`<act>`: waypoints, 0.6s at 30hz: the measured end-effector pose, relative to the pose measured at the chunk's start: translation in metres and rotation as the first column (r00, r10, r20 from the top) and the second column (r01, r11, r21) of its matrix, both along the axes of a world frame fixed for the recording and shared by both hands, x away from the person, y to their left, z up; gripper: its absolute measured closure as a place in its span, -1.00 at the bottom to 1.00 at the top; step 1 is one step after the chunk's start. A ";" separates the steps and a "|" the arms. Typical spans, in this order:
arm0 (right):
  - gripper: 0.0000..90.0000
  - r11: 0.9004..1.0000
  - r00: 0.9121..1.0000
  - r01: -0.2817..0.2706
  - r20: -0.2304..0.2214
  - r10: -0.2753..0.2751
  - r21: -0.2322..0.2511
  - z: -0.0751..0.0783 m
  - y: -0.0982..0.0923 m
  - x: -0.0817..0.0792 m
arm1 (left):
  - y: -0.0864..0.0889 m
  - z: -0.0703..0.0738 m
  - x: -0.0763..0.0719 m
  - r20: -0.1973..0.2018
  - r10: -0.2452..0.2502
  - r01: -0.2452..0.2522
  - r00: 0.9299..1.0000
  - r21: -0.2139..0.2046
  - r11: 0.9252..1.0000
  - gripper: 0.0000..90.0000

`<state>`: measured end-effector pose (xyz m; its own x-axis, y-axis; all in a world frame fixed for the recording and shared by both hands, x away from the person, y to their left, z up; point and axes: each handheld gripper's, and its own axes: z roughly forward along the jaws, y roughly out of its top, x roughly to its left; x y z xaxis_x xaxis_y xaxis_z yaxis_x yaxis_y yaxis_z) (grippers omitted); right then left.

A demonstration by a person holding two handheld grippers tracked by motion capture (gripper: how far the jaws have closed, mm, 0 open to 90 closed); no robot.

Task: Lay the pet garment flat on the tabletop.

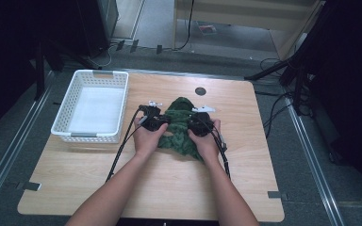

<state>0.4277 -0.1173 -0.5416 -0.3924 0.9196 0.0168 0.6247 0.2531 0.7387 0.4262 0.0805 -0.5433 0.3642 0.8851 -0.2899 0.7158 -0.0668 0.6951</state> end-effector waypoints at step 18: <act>0.19 0.993 0.992 -0.089 0.099 0.080 0.080 0.037 -0.017 -0.021 | 0.009 0.031 -0.031 0.115 -0.074 0.077 0.991 -0.020 0.997 0.16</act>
<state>0.4070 -0.1342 -0.5042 -0.4721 0.8800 0.0509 0.5291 0.2367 0.8149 0.3952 0.0893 -0.5120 0.4618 0.8467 -0.2642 0.6254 -0.0996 0.7739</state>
